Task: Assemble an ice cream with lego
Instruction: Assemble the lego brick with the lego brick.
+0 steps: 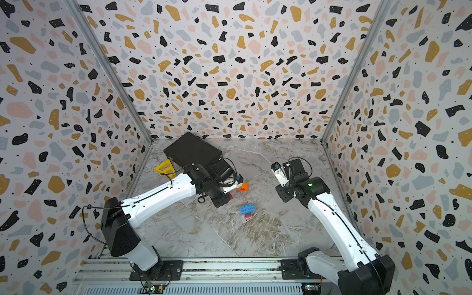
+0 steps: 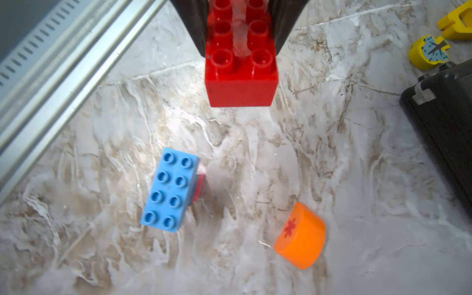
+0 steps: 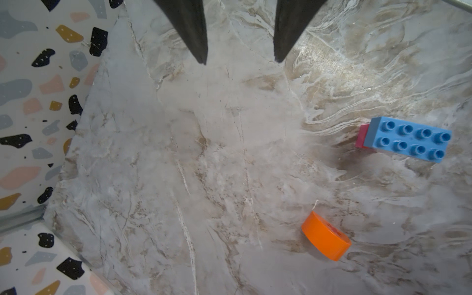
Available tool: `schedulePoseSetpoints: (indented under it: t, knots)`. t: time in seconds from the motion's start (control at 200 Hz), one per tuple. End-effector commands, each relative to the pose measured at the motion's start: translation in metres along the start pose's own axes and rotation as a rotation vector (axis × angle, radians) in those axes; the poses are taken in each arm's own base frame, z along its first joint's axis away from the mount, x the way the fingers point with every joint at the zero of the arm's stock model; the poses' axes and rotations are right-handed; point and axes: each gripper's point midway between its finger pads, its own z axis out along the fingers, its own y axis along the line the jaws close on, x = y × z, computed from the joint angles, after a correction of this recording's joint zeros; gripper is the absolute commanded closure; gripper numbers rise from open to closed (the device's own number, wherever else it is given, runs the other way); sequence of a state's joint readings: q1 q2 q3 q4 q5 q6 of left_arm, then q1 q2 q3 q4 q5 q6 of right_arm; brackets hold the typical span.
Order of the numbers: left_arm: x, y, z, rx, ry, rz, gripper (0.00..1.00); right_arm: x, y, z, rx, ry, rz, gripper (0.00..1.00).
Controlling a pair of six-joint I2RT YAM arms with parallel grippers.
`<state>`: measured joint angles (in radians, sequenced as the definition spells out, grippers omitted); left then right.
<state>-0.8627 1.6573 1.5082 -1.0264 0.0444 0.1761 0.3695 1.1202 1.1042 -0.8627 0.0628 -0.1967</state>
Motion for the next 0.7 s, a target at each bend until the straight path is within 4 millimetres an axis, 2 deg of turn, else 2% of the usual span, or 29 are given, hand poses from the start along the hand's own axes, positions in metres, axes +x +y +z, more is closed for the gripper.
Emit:
schedulePoseSetpoints:
  t: [0.0, 0.355, 0.696]
  knots:
    - [-0.004, -0.020, -0.002, 0.071, 0.021, 0.075, 0.81, -0.003, -0.006, -0.005, -0.007, -0.002, 0.052, 0.55]
    - [-0.038, -0.037, 0.015, 0.057, -0.029, 0.169, 0.80, 0.003, -0.033, 0.001, 0.029, -0.011, 0.181, 0.55]
    - [-0.059, -0.051, 0.043, 0.069, -0.018, 0.229, 0.80, 0.005, -0.040, 0.005, 0.027, -0.027, 0.234, 0.55]
